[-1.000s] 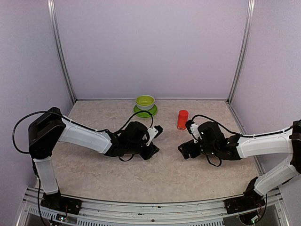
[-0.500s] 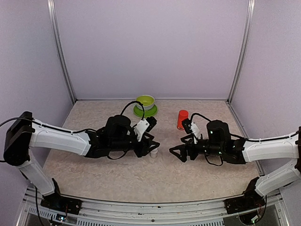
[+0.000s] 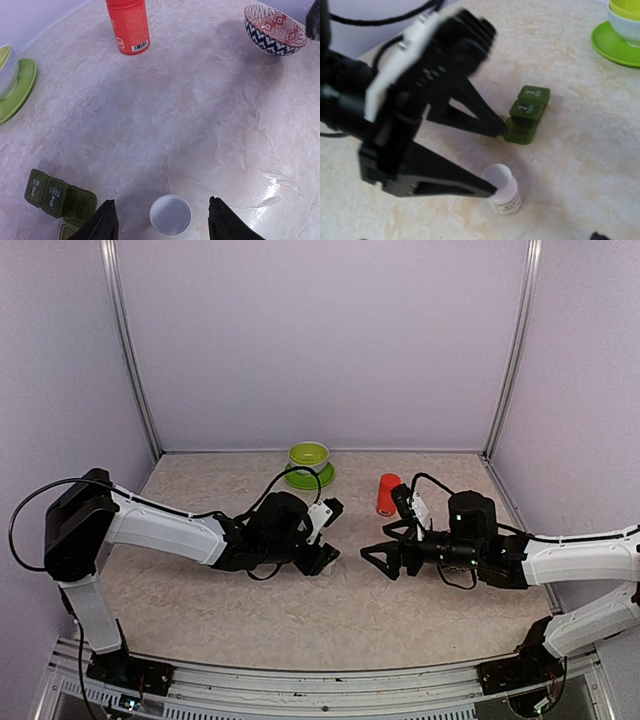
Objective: Sort the pills into containers
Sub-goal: Pick up the pill bottle from the center of the board, then pass from the left arm to the right
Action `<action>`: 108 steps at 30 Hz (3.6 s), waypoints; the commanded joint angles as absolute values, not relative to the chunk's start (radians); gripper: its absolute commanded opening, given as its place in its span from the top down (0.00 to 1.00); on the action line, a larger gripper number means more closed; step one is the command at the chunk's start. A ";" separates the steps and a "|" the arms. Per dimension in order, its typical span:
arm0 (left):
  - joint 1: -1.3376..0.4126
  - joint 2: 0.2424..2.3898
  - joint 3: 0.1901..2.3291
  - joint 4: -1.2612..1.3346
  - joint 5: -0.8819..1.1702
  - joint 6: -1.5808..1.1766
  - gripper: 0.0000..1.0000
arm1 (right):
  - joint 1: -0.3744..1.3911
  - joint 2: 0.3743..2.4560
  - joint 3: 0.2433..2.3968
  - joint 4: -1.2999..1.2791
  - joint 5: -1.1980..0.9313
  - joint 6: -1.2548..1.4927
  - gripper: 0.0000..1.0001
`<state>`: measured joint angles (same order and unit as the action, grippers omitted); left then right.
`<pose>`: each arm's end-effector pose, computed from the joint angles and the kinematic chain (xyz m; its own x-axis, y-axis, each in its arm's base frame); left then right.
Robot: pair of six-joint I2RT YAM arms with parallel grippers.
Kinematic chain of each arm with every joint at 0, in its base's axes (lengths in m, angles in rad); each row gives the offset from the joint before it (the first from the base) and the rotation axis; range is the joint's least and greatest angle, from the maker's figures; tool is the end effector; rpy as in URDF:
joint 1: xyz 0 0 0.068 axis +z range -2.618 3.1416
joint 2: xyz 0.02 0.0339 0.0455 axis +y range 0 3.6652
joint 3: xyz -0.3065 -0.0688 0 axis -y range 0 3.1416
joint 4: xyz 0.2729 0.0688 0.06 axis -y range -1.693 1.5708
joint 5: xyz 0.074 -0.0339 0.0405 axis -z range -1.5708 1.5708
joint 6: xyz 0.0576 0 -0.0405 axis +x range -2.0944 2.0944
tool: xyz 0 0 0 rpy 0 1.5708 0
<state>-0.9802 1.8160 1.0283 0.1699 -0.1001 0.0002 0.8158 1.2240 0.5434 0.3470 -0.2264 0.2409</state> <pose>0.2478 -0.3593 0.1837 -0.3224 0.4813 -0.8151 0.7812 0.6216 0.0580 0.1884 0.2191 0.2340 -0.4219 -0.1091 -0.9000 -0.7768 0.5554 0.2968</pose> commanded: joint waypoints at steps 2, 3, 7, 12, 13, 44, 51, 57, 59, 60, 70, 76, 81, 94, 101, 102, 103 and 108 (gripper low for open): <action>-0.971 1.870 1.097 0.130 -0.121 0.002 0.41 | 0.811 1.193 0.533 0.339 -0.193 0.236 0.06; -0.971 1.877 1.099 0.130 -0.119 0.003 0.41 | 0.811 1.193 0.534 0.335 -0.190 0.236 0.06; -0.970 1.903 1.108 0.123 -0.115 0.002 0.41 | 0.811 1.205 0.534 0.332 -0.175 0.233 0.06; -0.964 1.917 1.117 0.117 -0.117 -0.006 0.46 | 0.811 1.229 0.538 0.330 -0.166 0.236 0.06; -0.963 1.917 1.117 0.116 -0.115 -0.006 0.48 | 0.811 1.230 0.538 0.330 -0.164 0.236 0.06; -0.954 1.607 0.837 0.450 0.174 -0.036 0.94 | 0.811 1.304 0.564 0.411 -0.432 0.251 0.08; -0.955 1.486 0.735 0.625 0.302 -0.120 0.94 | 0.810 1.325 0.501 0.690 -0.653 0.349 0.09; -0.960 1.438 0.688 0.730 0.396 -0.197 0.94 | 0.811 1.375 0.528 0.767 -0.708 0.372 0.12; -0.962 1.431 0.679 0.748 0.419 -0.211 0.94 | 0.811 1.389 0.536 0.779 -0.723 0.377 0.13; -0.965 1.429 0.677 0.753 0.426 -0.215 0.94 | 0.811 1.395 0.541 0.779 -0.727 0.378 0.13; -0.982 1.439 0.672 0.787 0.477 -0.239 0.94 | 0.822 1.448 0.593 0.821 -0.805 0.393 0.19; -0.989 1.443 0.668 0.791 0.489 -0.248 0.94 | 0.831 1.479 0.631 0.813 -0.842 0.383 0.26; -0.989 1.445 0.663 0.804 0.488 -0.252 0.94 | 0.836 1.501 0.649 0.806 -0.882 0.373 0.35; -0.988 1.465 0.666 0.820 0.496 -0.262 0.94 | 0.854 1.526 0.668 0.785 -0.899 0.357 0.46; -0.982 1.464 0.649 0.829 0.490 -0.267 0.83 | 0.854 1.527 0.674 0.772 -0.909 0.352 0.73; -0.980 1.463 0.648 0.828 0.490 -0.268 0.79 | 0.853 1.526 0.676 0.764 -0.911 0.350 0.74; -0.978 1.461 0.646 0.828 0.492 -0.269 0.68 | 0.854 1.523 0.677 0.750 -0.912 0.345 0.74; -0.967 1.438 0.645 0.779 0.506 -0.258 0.34 | 0.854 1.492 0.713 0.559 -0.869 0.260 0.75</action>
<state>-0.9783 1.4597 0.6567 0.7929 0.4911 -0.2661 0.8482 1.5192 0.6643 0.7177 -0.8970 0.3340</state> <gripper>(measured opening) 0.588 0.332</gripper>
